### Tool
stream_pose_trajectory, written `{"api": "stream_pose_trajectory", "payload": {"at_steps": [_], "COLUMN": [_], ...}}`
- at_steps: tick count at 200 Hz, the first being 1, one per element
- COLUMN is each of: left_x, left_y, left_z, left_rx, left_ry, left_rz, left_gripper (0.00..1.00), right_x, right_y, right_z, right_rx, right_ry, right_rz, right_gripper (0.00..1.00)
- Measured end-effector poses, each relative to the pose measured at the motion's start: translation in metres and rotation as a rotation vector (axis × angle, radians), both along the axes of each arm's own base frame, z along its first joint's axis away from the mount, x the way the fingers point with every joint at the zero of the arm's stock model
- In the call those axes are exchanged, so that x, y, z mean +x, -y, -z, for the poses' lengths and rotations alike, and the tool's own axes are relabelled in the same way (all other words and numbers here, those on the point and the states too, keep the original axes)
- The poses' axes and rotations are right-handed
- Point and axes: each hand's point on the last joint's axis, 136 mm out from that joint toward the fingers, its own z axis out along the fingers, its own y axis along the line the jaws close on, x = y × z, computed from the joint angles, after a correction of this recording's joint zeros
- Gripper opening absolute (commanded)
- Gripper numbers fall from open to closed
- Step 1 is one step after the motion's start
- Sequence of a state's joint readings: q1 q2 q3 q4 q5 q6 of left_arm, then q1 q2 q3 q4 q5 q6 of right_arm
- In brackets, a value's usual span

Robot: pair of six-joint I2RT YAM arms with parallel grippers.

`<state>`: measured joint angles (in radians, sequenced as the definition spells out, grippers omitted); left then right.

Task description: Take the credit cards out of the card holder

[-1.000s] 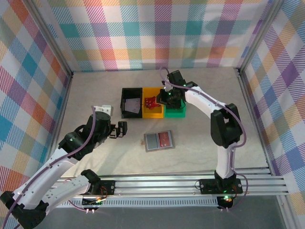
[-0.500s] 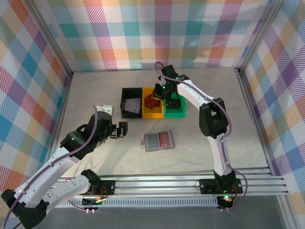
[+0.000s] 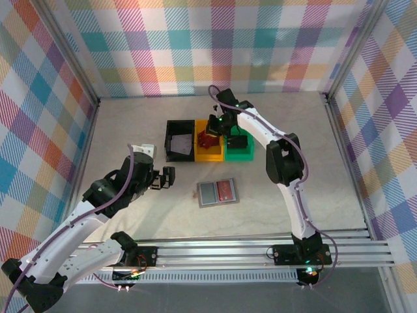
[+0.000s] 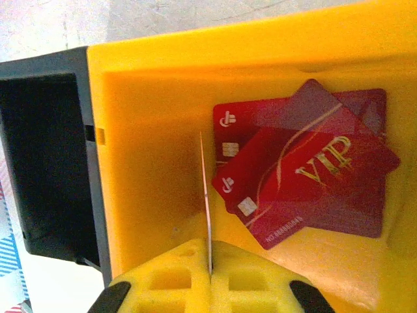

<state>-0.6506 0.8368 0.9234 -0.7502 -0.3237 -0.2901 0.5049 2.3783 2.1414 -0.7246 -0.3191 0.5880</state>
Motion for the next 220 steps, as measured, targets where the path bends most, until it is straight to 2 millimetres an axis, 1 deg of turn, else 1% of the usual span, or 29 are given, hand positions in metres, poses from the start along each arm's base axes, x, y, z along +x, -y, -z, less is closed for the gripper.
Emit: {"api": "stream_pose_trajectory", "payload": {"at_steps": [30,82,131,174,220], "left_x": [0.0,-0.001,-0.002,-0.002,-0.002], "left_y": [0.0,0.002,0.003,0.003,0.003], "left_z": [0.0,0.001,0.002,0.002,0.002], "left_rx": [0.0,-0.003,-0.003,0.0,0.003], "left_ry": [-0.001,-0.006,-0.009,-0.008,-0.008], "left_rz": [0.001,0.012,0.02,0.022,0.025], "left_gripper": [1.0,1.0,1.0,1.0,1.0], "right_x": [-0.001,-0.005,-0.006,-0.006,-0.005], "right_y": [-0.006,-0.003,-0.002,0.0,0.002], "right_z": [0.003,0.013,0.016,0.017,0.015], "right_rx": [-0.013,-0.041,-0.052,-0.065,-0.078], "right_ry": [0.003,-0.021,-0.026,-0.026,-0.021], "right_rz": [-0.007,-0.001,-0.002,0.003,0.007], "right_gripper": [0.0,0.0,0.1,0.23,0.27]}}
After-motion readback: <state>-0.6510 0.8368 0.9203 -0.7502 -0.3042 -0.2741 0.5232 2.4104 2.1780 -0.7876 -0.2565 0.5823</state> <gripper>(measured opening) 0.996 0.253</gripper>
